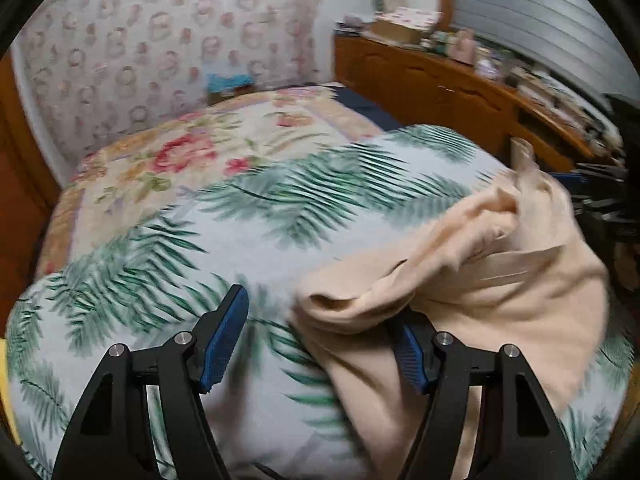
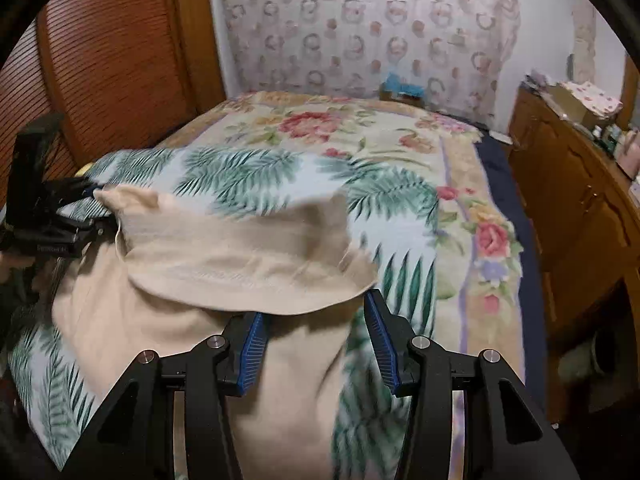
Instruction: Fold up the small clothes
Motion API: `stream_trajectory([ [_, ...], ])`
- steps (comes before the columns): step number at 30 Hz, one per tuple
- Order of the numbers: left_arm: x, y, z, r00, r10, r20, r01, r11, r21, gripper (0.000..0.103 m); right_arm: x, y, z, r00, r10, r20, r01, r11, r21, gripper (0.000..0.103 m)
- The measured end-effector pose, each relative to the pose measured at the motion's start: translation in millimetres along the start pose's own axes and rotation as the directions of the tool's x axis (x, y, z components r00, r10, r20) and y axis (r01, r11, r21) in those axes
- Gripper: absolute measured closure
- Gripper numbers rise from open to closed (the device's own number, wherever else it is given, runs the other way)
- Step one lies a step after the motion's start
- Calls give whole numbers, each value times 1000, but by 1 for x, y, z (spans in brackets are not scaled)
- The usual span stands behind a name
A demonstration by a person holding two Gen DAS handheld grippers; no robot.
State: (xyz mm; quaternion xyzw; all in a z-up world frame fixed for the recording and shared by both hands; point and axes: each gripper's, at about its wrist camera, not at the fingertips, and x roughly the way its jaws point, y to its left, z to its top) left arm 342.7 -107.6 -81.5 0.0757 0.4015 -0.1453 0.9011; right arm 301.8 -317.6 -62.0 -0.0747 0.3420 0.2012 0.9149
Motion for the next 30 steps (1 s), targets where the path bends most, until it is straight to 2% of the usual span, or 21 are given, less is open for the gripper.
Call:
stream_trajectory([
  [3,1,16,1,999,35,13,-35,997,-66,34,10,-16,18,999,24,43,-27,998,61,54],
  [4,1,19,1,999,39,12,-38,996,-76,34,14,-22,22,998,35,48,-38,996,80,61],
  [5,1,22,0,999,41,9,-40,996,-79,34,19,-27,24,997,67,46,-72,992,99,90],
  [6,0,24,0,999,38,8,-37,996,-78,34,22,-31,20,993,110,31,-113,987,115,99],
  [9,-4,25,-4,1000,25,13,-23,997,-80,34,30,-30,20,986,166,21,-167,982,89,101],
  [11,-7,25,-6,1000,17,17,-16,997,-80,34,30,-36,21,993,105,52,-109,991,83,101],
  [13,-8,25,-8,1000,13,17,-11,996,-88,34,25,-42,23,996,21,87,-33,990,138,101],
  [15,-9,23,-11,1000,-7,11,8,995,-96,34,24,-44,22,995,-53,82,39,985,170,101],
  [16,-10,23,-11,1000,-20,9,21,995,-100,34,27,-42,22,997,-55,62,43,985,169,101],
  [17,-11,21,-13,999,-41,7,41,994,-105,34,30,-41,22,998,-35,49,26,985,171,99],
  [19,-12,19,-15,997,-74,0,74,991,-113,34,34,-39,21,999,-40,14,37,984,172,82],
  [20,-13,18,-17,996,-91,-4,90,989,-118,34,34,-38,20,999,-37,4,36,985,168,64],
  [21,-13,16,-18,995,-103,-8,102,988,-119,34,33,-37,22,1000,-16,1,16,986,164,53],
  [24,-8,12,-21,992,-120,-30,116,986,-120,34,22,-30,17,1000,23,-10,-21,987,157,44],
  [28,-3,12,-24,989,-140,-50,132,981,-139,34,24,-25,6,997,49,-63,-39,988,150,43],
  [30,-2,11,-24,987,-152,-51,144,979,-143,39,15,-30,2,996,44,-80,-31,987,155,42],
])
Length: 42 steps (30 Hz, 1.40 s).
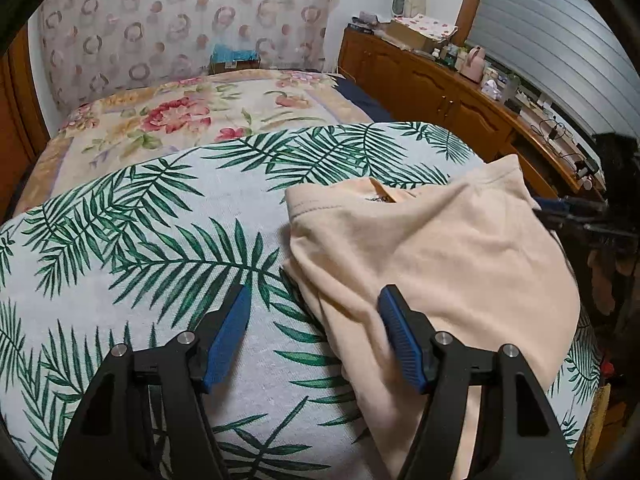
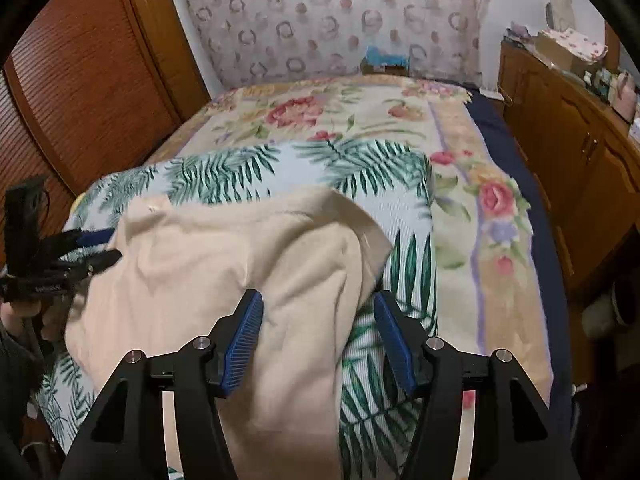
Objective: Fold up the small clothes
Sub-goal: 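Grasp the folded shirt with the left gripper while the right gripper grasps it too, then carry the folded shirt beside the yellow plush toy and release both grippers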
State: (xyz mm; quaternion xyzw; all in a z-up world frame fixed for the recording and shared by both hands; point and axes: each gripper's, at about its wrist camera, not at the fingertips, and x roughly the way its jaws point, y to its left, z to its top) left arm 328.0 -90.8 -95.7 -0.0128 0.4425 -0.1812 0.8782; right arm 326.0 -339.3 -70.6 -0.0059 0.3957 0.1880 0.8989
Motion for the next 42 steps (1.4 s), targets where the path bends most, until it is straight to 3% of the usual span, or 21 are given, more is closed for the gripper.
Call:
stream_trajectory([
  [2,1,-2,0,1000,-17,-2,17,1000,1,50,2,-3,2,1000,-3,-16,3,1000,16,39],
  [8,4,-9,3,998,-55,-14,56,998,17,60,6,-3,5,1000,19,-24,-18,999,30,38],
  [10,5,-10,4,996,-84,-27,84,996,6,76,6,-1,6,999,31,-25,-30,999,25,39],
  [12,6,-10,4,992,-118,-40,118,993,-7,89,5,7,1,998,49,-31,-49,999,-3,69],
  [13,6,-12,4,992,-121,-40,121,993,0,91,5,9,-1,997,73,-34,-73,997,-12,76],
  [17,-10,-22,3,987,-162,-1,162,987,16,93,0,26,-4,998,59,-20,-60,994,-92,88],
  [25,-106,-21,0,955,-229,189,228,973,29,93,-48,55,14,985,94,143,-72,986,-149,90],
  [30,-159,14,-17,940,-170,297,182,983,-15,94,-66,103,41,965,146,217,-89,964,-249,90],
  [34,-197,53,-34,927,-104,362,141,987,-78,94,-61,151,63,951,212,225,-129,934,-334,90],
  [38,-232,91,-60,911,-15,411,83,986,-147,94,-42,197,86,937,282,208,-175,891,-419,90],
  [42,-240,129,-83,908,87,410,8,975,-224,94,-3,245,116,929,334,162,-217,842,-493,90],
])
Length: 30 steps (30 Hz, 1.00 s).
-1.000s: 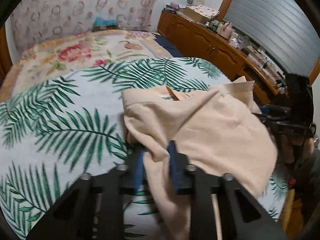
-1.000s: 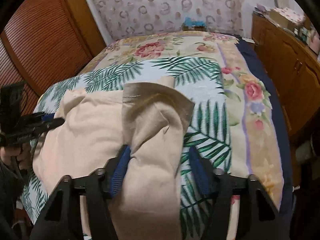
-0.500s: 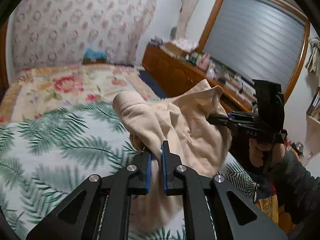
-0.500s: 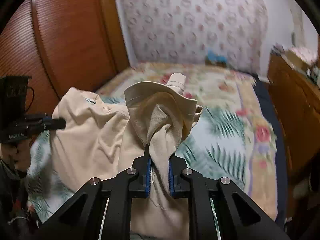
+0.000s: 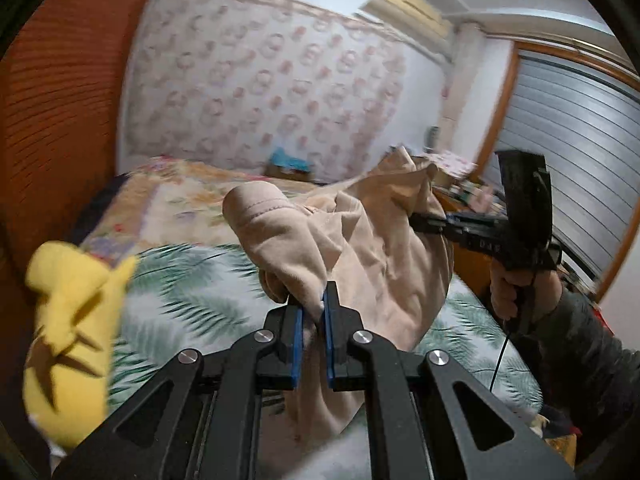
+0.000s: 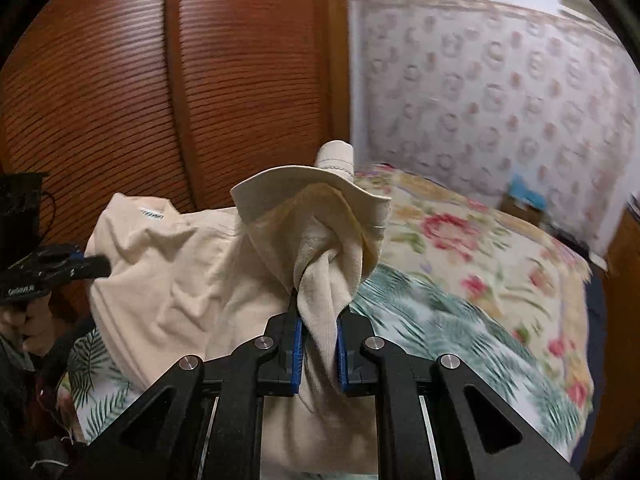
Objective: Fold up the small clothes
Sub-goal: 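Carry the folded shirt beside the yellow plush toy and release both grippers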
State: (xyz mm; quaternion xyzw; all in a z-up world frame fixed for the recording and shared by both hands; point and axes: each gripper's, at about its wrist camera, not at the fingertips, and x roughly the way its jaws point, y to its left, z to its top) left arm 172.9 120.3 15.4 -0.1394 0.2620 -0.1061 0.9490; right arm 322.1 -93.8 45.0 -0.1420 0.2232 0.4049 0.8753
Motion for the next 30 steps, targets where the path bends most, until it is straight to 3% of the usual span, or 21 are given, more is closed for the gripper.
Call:
stream_trajectory([
  [3,6,42,-9,994,108,-4,-108,994,-33,94,48,12,21,999,53,-4,-53,996,-72,90],
  [9,19,106,-30,983,180,-29,-182,972,-145,94,155,35,59,994,87,-63,-96,981,-168,90],
  [18,32,138,-60,962,263,-68,-271,940,-207,94,269,49,95,980,82,-182,-129,957,-261,90],
  [22,34,145,-66,955,283,-89,-296,931,-215,94,298,39,104,971,66,-231,-119,967,-227,89],
  [26,32,141,-68,945,309,-105,-325,923,-206,93,307,27,127,979,8,-204,-32,993,-113,58],
  [28,29,140,-68,941,320,-110,-337,917,-213,89,295,14,133,987,3,-164,-10,999,-40,57],
  [30,25,141,-69,936,331,-117,-350,909,-227,78,288,3,136,989,10,-145,-10,1000,2,57],
])
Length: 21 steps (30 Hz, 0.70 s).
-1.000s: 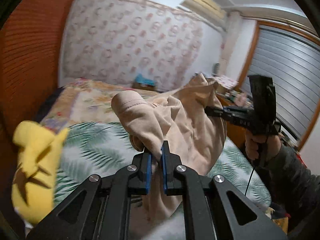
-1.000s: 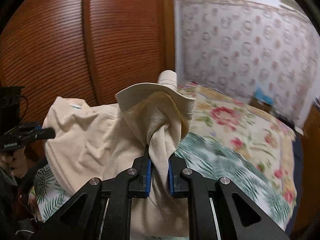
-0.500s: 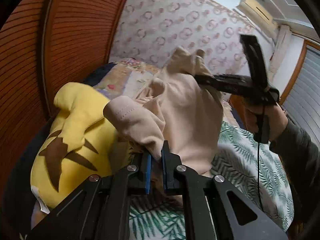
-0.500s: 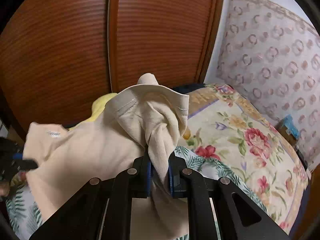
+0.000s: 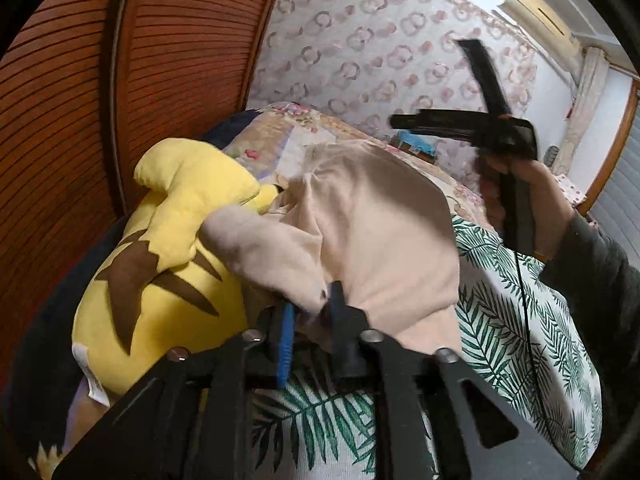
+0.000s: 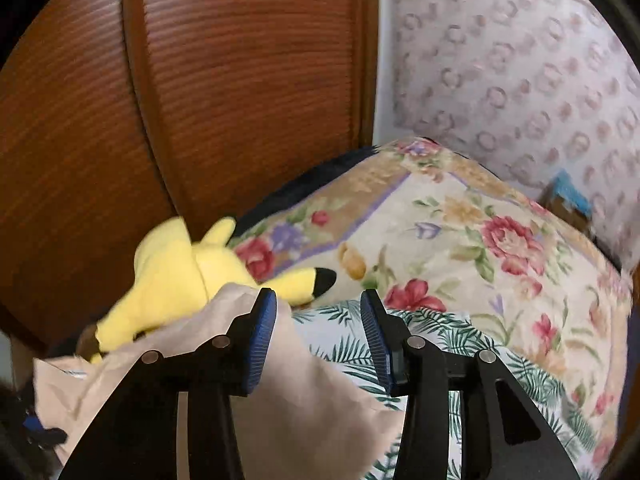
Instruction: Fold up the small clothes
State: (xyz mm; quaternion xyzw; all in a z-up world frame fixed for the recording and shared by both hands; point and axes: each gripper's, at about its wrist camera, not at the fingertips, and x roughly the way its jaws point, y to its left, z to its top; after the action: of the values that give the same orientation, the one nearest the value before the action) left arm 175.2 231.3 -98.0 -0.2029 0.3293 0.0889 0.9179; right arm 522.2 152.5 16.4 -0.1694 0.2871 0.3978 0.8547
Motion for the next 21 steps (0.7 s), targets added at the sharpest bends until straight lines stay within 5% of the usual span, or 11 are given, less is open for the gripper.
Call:
stream_trajectory([
  [6,-16,1,-1,998,25,59,-27,999,37,47,-19,-2,-26,997,82,-12,-82,997,9,57],
  [8,-20,-2,-2,998,16,67,-19,999,48,29,-20,-7,-42,994,107,-23,-107,994,15,58],
  [15,-31,-22,-4,998,14,63,-21,993,116,21,-4,-17,-62,993,62,-100,-58,998,39,57],
  [21,-40,-48,-8,998,12,59,-24,981,192,21,-16,-13,-64,997,39,-69,-34,997,72,56],
])
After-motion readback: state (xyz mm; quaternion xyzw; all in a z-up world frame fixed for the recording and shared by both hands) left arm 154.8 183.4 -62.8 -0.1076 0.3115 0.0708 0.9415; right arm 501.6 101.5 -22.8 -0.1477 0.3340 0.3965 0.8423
